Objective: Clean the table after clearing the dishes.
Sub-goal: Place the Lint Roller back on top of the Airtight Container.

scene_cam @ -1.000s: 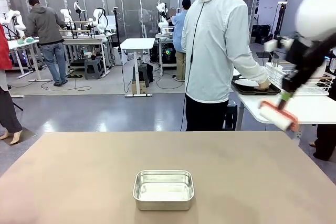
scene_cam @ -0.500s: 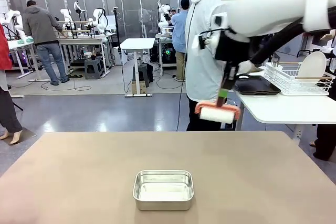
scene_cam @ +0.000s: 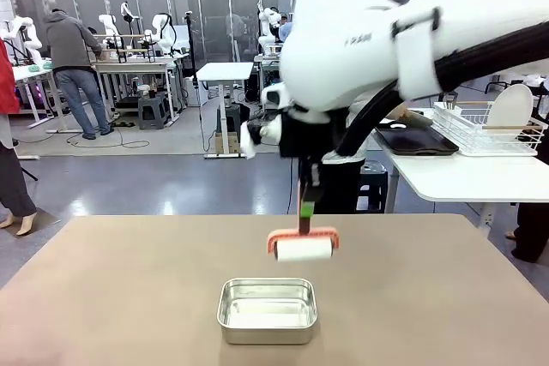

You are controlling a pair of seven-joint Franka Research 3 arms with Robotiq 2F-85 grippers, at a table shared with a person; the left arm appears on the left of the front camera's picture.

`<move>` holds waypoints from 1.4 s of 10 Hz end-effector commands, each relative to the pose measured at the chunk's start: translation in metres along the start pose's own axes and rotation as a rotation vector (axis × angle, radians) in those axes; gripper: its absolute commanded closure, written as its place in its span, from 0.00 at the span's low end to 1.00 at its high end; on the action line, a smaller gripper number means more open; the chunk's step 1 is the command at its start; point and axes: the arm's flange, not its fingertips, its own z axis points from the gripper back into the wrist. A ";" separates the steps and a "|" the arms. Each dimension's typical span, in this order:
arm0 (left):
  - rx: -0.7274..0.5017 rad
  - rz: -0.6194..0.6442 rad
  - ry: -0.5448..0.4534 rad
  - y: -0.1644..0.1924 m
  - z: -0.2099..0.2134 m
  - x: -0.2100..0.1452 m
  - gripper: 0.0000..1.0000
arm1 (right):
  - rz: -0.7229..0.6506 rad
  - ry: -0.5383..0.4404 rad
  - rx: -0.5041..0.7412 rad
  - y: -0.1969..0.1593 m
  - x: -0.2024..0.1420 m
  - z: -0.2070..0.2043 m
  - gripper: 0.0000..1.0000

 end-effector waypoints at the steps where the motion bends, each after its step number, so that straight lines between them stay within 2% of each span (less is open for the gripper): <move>1: -0.001 0.011 -0.002 -0.005 0.003 -0.001 0.00 | -0.059 0.029 0.031 0.014 0.025 -0.008 0.80; 3: -0.001 0.011 -0.002 -0.005 0.003 -0.001 0.00 | -0.141 0.043 -0.028 0.022 0.038 -0.030 0.80; 4: -0.001 0.011 -0.002 -0.005 0.003 -0.001 0.00 | -0.033 0.022 0.033 0.016 0.027 -0.023 0.80; 10: -0.001 0.011 -0.002 -0.005 0.003 -0.001 0.00 | -0.051 0.027 0.024 0.014 0.029 -0.026 0.80; 12: -0.001 0.011 -0.002 -0.005 0.003 -0.001 0.00 | -0.002 0.004 0.041 0.011 0.053 -0.040 0.80; 14: -0.001 0.011 -0.002 -0.005 0.003 -0.001 0.00 | -0.027 0.000 0.060 0.006 0.061 -0.053 0.80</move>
